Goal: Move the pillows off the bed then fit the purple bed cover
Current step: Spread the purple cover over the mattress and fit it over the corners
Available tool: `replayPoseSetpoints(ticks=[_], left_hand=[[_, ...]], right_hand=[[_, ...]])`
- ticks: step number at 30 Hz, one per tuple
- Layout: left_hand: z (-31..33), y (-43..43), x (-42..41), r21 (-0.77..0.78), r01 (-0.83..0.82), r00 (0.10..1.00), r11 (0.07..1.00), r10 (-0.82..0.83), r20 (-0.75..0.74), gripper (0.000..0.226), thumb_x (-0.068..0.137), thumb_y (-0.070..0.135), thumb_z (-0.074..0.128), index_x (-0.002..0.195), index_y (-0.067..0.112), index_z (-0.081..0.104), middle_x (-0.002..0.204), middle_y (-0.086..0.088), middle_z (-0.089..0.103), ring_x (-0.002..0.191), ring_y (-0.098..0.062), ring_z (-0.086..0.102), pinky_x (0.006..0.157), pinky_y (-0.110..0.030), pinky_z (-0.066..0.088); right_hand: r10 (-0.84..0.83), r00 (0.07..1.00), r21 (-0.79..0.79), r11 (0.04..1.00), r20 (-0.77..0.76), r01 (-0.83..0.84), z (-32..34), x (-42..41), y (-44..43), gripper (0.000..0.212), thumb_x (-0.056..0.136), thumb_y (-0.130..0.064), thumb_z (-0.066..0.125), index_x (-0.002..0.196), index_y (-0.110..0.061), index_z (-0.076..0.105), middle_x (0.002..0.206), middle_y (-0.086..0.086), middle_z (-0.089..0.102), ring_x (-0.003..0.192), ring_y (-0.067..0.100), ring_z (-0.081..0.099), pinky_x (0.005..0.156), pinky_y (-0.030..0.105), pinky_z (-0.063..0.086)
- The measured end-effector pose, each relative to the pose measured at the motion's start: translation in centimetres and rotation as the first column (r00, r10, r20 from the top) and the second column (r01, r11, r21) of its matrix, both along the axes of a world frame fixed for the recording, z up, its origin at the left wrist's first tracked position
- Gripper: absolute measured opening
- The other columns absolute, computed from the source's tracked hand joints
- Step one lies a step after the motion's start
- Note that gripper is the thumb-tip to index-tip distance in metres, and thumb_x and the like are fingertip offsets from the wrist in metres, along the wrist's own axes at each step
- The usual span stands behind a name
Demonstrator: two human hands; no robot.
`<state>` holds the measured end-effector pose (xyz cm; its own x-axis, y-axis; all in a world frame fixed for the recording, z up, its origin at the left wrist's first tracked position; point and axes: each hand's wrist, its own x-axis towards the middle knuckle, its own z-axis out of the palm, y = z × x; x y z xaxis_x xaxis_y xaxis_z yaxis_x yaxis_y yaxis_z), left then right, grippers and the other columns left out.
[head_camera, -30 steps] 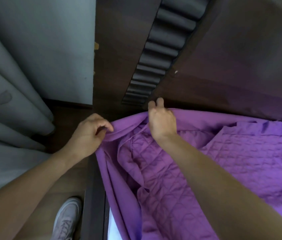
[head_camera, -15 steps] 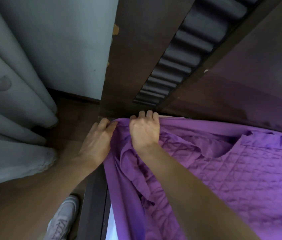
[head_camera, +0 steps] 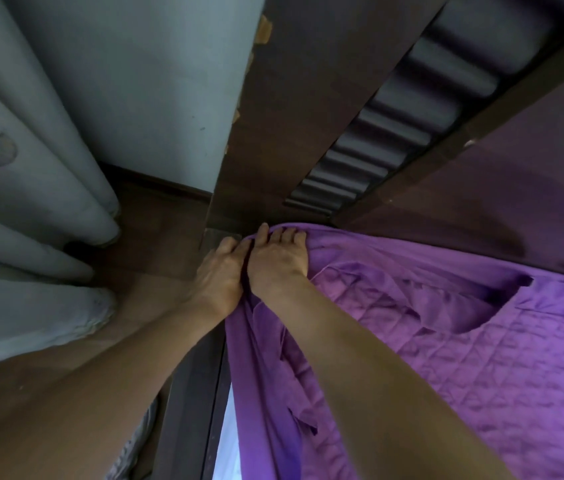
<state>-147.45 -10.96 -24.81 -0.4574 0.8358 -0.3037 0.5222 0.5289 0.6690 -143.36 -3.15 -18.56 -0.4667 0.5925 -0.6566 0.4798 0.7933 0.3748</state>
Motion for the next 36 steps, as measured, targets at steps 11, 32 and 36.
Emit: replayPoseSetpoints(ticks=[11,32,36], left_hand=[[-5.4,-1.4,3.3,0.007,-0.223,0.874,0.975,0.197,0.445,0.045,0.094,0.008,0.047,0.138,0.02,0.044,0.131,-0.01,0.053,0.116,-0.02,0.054,0.097,-0.025,0.042],[-11.0,-12.0,2.7,-0.136,-0.317,0.903,0.938,0.343,0.26,0.051,0.082,-0.014,0.044,0.125,0.01,0.058,0.116,-0.018,0.059,0.108,-0.031,0.057,0.09,-0.009,0.03],[-11.1,-13.0,4.6,-0.146,-0.232,0.924,0.962,0.265,0.276,0.053,0.084,-0.006,0.047,0.133,0.015,0.051,0.126,-0.013,0.058,0.114,-0.029,0.056,0.096,-0.018,0.034]], right_hand=[[0.302,0.897,-0.147,0.952,0.321,-0.268,-4.4,0.0,-1.4,0.061,0.099,-0.03,0.029,0.149,-0.003,0.007,0.156,0.022,0.0,0.141,0.045,0.006,0.11,0.065,0.005],[0.135,0.968,-0.209,0.974,0.213,-0.089,-11.6,-0.4,-0.9,0.059,0.096,-0.015,0.025,0.147,0.006,0.003,0.152,0.025,0.021,0.141,0.04,0.019,0.116,0.049,0.009],[0.133,0.969,-0.221,0.971,0.207,-0.086,-12.4,-0.1,-2.0,0.059,0.096,-0.014,0.025,0.147,0.004,0.003,0.151,0.027,0.022,0.14,0.042,0.019,0.117,0.049,0.008]])
